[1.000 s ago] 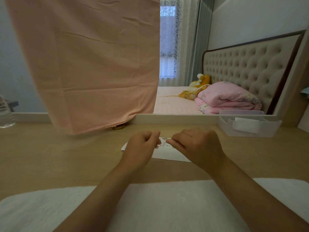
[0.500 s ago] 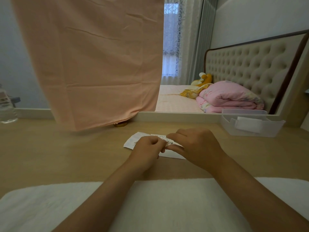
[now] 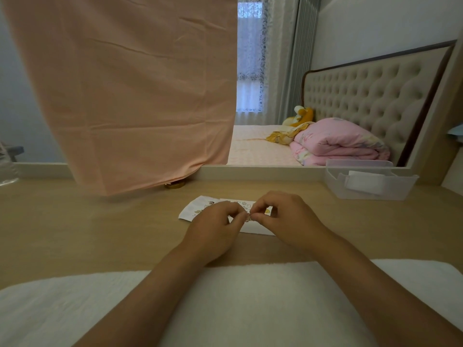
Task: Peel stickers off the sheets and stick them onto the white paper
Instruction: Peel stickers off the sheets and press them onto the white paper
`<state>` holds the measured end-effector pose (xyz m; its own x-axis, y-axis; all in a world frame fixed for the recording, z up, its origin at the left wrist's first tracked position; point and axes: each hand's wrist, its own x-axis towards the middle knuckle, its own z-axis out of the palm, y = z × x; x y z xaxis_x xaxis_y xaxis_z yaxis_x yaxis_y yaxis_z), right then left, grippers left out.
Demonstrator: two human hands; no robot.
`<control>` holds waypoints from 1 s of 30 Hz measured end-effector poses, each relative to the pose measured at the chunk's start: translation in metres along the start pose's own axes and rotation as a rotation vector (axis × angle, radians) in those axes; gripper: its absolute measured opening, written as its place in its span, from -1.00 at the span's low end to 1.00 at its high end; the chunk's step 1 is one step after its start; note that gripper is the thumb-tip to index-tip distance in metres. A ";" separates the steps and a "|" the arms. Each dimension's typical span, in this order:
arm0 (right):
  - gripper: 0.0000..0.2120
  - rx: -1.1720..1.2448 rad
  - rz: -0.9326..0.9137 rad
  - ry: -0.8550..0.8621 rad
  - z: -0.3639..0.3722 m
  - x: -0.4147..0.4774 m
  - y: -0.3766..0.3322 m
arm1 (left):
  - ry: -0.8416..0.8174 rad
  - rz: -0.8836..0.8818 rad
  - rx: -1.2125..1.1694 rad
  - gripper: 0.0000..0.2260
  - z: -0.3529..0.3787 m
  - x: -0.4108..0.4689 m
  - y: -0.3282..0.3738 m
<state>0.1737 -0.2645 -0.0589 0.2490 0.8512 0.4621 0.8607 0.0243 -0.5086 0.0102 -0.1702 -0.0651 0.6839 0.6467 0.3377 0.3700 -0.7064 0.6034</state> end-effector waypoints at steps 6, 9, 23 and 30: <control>-0.92 -0.133 -0.010 0.004 -0.003 -0.002 0.001 | -0.148 -0.411 -0.406 -0.81 -0.001 0.009 0.011; -0.92 -0.132 0.017 0.004 -0.004 0.000 0.004 | -0.194 -0.609 -0.532 -0.84 -0.006 0.020 0.021; -0.90 0.255 0.582 -0.165 -0.032 0.032 0.056 | -0.293 0.116 0.298 -0.61 0.048 0.078 -0.019; -0.83 0.162 0.635 -0.277 -0.021 0.044 0.064 | -0.227 0.152 0.359 -0.56 0.050 0.079 -0.032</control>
<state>0.2494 -0.2366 -0.0558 0.5398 0.8282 -0.1505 0.5042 -0.4612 -0.7301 0.0839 -0.1111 -0.0942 0.8530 0.4768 0.2123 0.4221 -0.8694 0.2569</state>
